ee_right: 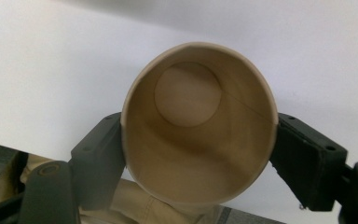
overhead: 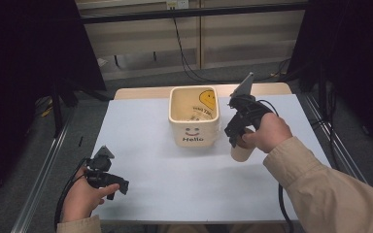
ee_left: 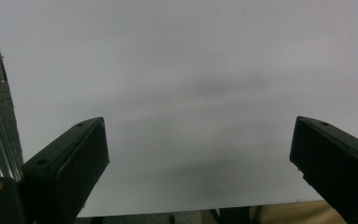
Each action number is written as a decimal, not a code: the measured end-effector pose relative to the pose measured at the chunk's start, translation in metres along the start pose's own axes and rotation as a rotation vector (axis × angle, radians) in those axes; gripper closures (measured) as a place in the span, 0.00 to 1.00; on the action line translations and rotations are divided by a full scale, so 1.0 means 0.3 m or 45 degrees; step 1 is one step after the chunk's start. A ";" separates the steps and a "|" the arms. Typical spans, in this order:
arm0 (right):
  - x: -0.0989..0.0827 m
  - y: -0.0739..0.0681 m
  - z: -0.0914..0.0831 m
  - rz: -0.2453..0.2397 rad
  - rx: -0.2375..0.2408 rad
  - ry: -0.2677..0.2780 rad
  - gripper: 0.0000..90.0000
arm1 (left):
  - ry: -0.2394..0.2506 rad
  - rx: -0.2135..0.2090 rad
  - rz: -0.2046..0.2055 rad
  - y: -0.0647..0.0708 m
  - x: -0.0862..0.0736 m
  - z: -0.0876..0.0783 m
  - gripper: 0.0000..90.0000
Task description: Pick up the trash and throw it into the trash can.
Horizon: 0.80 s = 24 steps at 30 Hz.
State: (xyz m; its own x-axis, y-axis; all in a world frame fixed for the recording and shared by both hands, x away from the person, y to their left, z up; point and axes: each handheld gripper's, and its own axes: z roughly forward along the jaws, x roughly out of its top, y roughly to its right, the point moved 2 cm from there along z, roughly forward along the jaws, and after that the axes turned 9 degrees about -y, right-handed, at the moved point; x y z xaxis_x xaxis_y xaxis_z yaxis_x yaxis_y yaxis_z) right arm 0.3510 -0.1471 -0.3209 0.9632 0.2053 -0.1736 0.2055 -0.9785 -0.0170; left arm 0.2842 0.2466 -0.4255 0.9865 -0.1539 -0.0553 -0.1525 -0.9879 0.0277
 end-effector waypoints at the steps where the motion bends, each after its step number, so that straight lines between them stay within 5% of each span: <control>1: 0.002 0.002 -0.027 0.003 -0.004 0.004 0.25 | -0.002 -0.001 0.006 -0.002 0.000 -0.001 0.05; 24: 0.063 0.025 -0.242 -0.005 -0.005 0.017 0.26 | 0.005 0.003 0.018 -0.007 -0.001 -0.001 0.05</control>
State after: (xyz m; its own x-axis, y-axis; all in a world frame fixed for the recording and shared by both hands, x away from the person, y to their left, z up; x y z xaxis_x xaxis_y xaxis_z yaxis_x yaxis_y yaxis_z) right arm 0.3834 -0.1492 -0.2527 0.9646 0.2091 -0.1606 0.2096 -0.9777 -0.0137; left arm 0.2843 0.2487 -0.4253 0.9845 -0.1678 -0.0509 -0.1666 -0.9857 0.0261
